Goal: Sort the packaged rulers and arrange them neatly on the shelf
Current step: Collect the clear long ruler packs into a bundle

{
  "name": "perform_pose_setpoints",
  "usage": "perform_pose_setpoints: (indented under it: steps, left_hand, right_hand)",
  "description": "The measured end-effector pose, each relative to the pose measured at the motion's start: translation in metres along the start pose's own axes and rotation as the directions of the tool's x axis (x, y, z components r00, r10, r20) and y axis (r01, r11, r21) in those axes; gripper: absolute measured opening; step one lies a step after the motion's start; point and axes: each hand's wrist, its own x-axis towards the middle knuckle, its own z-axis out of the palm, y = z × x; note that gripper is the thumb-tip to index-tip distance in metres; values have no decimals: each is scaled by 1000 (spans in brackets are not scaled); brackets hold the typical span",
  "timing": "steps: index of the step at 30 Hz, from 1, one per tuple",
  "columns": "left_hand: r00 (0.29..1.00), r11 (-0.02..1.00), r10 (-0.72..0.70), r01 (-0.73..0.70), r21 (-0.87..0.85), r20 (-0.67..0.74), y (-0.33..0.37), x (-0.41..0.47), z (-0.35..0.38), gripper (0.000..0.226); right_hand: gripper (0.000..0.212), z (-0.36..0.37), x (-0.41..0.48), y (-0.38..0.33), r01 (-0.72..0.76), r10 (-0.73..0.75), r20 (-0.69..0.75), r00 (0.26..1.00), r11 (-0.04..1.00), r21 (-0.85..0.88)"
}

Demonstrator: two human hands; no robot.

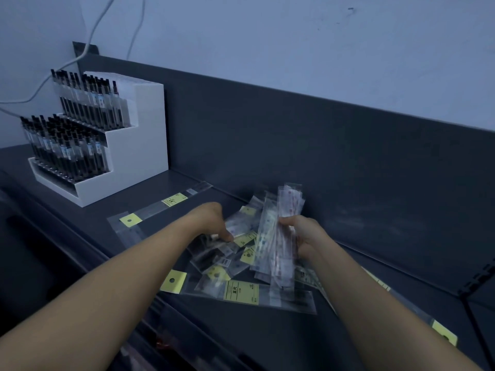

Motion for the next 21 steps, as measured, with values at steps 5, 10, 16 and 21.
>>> perform_pose_setpoints:
  steps: [5, 10, 16, 21]
  left_hand:
    - [989, 987, 5, -29, -157, -150, -7, 3, -2, 13]
    - [984, 722, -31, -101, -685, -178, -14, 2, -7, 22]
    - [989, 533, 71, -146, -834, -128, -10, -3, -5, 22]
    - [987, 563, 43, -151, -813, -153, -12, 0, 0, 15]
  right_hand:
    - [4, -2, 1, 0, -13, 13, 21, 1000, 1000, 12]
    - [3, -1, 3, 2, -20, 19, 15, 1000, 999, 48]
    - [1, 5, 3, 2, -4, 2, 21, 1000, 992, 124]
    - [3, 5, 0, 0, 32, -35, 13, 999, 984, 177]
